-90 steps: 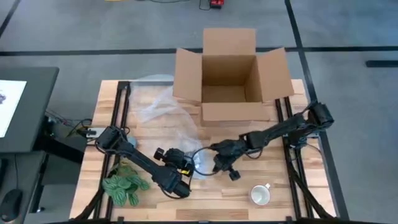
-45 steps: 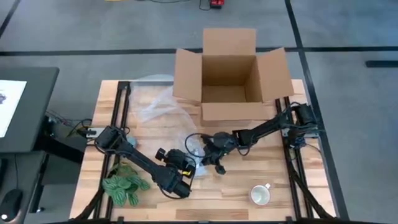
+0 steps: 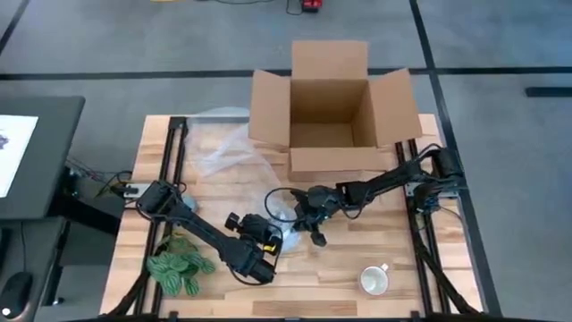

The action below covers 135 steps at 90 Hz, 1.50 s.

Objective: Wrap mug
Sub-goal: Wrap the white blue mug with bubble wrap

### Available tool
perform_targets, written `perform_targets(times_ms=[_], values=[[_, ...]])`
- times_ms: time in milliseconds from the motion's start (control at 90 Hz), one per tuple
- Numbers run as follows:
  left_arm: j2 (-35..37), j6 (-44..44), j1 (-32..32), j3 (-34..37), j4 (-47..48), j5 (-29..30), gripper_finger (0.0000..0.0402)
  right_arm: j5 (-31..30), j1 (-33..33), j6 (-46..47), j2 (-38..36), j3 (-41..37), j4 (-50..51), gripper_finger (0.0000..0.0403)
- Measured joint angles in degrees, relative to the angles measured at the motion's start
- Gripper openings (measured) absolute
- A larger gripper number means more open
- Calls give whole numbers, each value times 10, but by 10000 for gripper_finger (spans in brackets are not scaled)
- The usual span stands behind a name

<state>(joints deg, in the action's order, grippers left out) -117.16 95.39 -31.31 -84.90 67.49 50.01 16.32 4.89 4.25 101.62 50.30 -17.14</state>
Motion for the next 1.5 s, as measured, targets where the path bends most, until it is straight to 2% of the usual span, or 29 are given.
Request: perform_targets(times_ms=[444,789,878,1222,1322,1500], values=[[-1,-11,0,-1,-2,-2,141,7,-19,-11,-22,0,67,0],[-1,-18,0,0,4,-3,141,12,-29,-8,-22,0,62,0],[-1,-19,0,0,4,-4,141,15,-36,17,-23,0,61,0],[-2,-22,0,0,4,-4,141,4,-42,34,-67,-1,73,0],[-2,-22,0,0,4,-4,141,-1,-47,32,-65,-1,75,0],[-2,-22,0,0,2,-3,141,-2,-58,33,-15,-2,37,0]])
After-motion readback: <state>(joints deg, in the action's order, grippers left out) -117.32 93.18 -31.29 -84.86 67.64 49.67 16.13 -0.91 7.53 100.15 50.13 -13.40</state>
